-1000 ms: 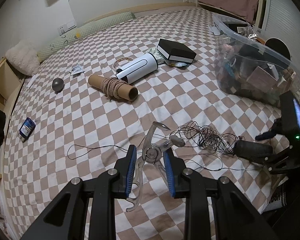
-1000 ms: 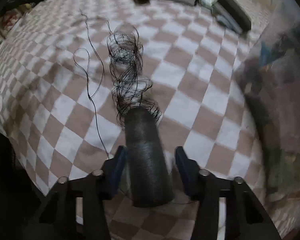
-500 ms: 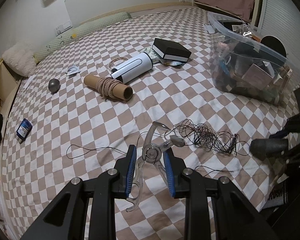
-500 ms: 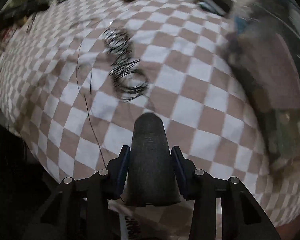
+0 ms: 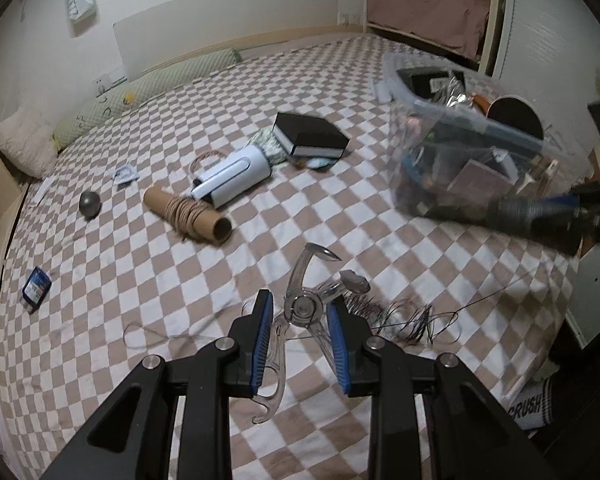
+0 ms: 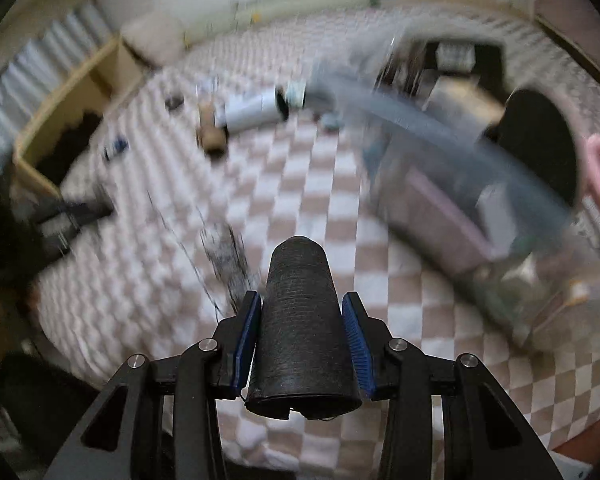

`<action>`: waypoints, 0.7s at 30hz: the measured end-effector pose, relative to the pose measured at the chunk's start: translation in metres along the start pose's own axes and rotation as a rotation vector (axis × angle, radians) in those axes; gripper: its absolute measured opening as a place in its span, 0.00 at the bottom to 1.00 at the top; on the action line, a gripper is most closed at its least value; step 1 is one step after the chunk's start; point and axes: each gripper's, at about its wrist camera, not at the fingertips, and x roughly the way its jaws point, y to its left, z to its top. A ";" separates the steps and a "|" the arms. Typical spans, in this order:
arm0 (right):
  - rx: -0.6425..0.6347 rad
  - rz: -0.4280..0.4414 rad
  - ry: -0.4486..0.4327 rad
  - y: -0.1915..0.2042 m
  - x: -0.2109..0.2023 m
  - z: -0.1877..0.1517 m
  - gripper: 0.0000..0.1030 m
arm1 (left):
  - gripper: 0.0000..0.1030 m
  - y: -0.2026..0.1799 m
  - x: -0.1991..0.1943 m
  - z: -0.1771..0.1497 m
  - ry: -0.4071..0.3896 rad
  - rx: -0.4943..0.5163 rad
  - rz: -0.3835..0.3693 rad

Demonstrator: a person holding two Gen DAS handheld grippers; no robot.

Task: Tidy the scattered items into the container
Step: 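Carry the clip with the left tool while the right tool carries the cylinder toward the bin, then lower the clear clip into the bin and open the left tool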

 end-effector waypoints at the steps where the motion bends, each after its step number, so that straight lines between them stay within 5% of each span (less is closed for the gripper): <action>1: 0.014 0.003 -0.034 -0.003 -0.008 0.006 0.42 | 0.27 -0.002 -0.001 0.004 -0.009 -0.001 -0.008; 15: 0.218 -0.042 -0.431 -0.053 -0.103 0.055 0.42 | 0.27 -0.040 -0.023 0.065 -0.142 0.008 -0.096; 21: 0.254 -0.180 -0.552 -0.069 -0.125 0.060 0.37 | 0.27 -0.073 -0.031 0.103 -0.205 0.044 -0.152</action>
